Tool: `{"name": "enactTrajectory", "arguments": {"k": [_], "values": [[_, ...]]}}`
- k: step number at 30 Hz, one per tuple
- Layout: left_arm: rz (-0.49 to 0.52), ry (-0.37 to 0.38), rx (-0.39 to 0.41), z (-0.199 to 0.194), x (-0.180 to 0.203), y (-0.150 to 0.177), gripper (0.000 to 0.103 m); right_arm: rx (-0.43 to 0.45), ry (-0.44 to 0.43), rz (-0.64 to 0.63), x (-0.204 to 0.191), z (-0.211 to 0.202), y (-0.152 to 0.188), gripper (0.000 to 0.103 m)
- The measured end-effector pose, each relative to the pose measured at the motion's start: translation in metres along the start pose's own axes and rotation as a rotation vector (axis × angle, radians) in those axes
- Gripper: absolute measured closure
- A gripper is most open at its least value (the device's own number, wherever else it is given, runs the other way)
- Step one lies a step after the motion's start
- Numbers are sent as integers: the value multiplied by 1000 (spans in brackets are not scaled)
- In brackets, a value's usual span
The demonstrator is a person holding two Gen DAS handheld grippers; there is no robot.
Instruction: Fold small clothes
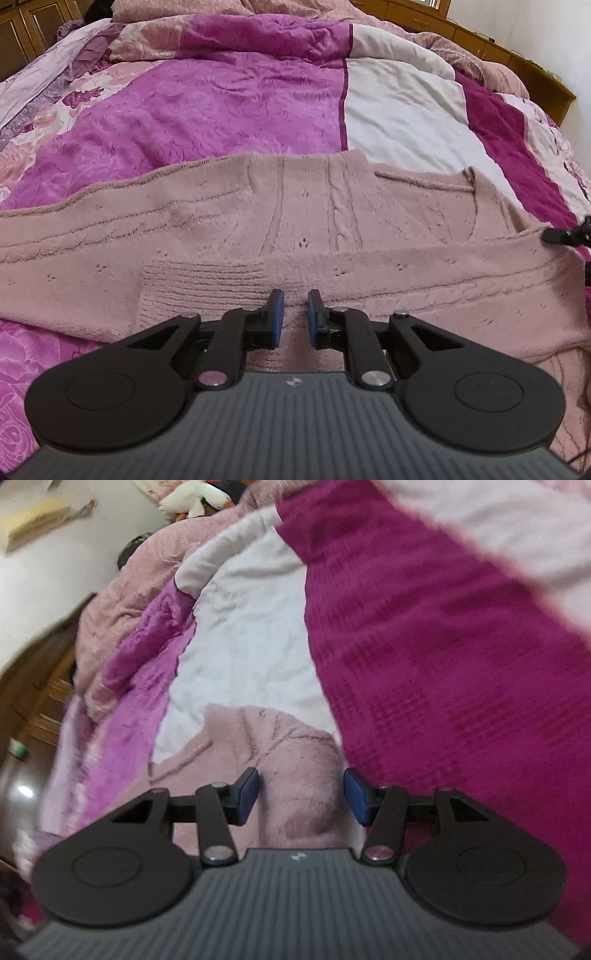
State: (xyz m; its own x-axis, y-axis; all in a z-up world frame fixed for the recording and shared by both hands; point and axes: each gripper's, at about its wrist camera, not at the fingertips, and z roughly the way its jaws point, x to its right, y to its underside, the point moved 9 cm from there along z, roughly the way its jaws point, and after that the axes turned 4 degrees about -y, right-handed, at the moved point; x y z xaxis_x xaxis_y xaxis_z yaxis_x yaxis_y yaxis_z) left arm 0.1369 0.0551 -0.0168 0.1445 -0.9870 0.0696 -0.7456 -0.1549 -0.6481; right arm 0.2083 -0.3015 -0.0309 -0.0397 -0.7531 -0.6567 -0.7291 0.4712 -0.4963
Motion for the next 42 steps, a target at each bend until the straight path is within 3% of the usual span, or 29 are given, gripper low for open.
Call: {"name": "enactTrajectory", "arguments": {"k": [3, 8, 9, 10, 14, 18, 21, 27, 29, 31, 33, 34, 37, 38, 40, 42], "values": [[4, 2, 2, 2, -1, 1, 85, -17, -107, 130, 6, 16, -2, 49], [7, 1, 2, 2, -2, 1, 83, 61, -161, 212, 2, 20, -13, 50], [9, 0, 3, 2, -2, 1, 83, 71, -163, 194, -1, 20, -14, 58], [10, 0, 4, 2, -2, 0, 83, 87, -161, 164, -6, 18, -15, 75], [13, 3, 10, 2, -2, 1, 82, 111, -168, -88, -47, 9, -5, 78], [9, 4, 11, 3, -1, 2, 82, 47, -112, -434, -89, 13, 27, 78], [9, 5, 12, 3, -1, 2, 82, 16, -63, -620, -106, 19, 50, 78], [13, 13, 11, 3, -2, 2, 82, 122, 74, -782, -111, 11, 39, 81], [10, 13, 11, 4, -3, 3, 82, 190, 181, -808, -104, 7, 23, 82], [11, 11, 13, 4, -2, 3, 82, 241, 354, -841, -86, 7, 7, 82], [20, 5, 15, 5, -2, 3, 82, 251, 491, -878, -66, 15, -4, 81], [24, 3, 17, 5, -1, 4, 82, 228, 509, -867, -55, 19, -7, 81], [36, 3, 20, 4, -1, 4, 82, 163, 457, -754, -37, 21, -9, 74], [36, 5, 20, 4, -2, 4, 82, 170, 440, -721, -35, 17, -10, 72], [30, 8, 18, 5, -3, 4, 82, 207, 399, -664, -35, 6, -13, 56], [28, 9, 19, 5, -3, 5, 82, 245, 336, -600, -34, -9, -18, 52]]}}
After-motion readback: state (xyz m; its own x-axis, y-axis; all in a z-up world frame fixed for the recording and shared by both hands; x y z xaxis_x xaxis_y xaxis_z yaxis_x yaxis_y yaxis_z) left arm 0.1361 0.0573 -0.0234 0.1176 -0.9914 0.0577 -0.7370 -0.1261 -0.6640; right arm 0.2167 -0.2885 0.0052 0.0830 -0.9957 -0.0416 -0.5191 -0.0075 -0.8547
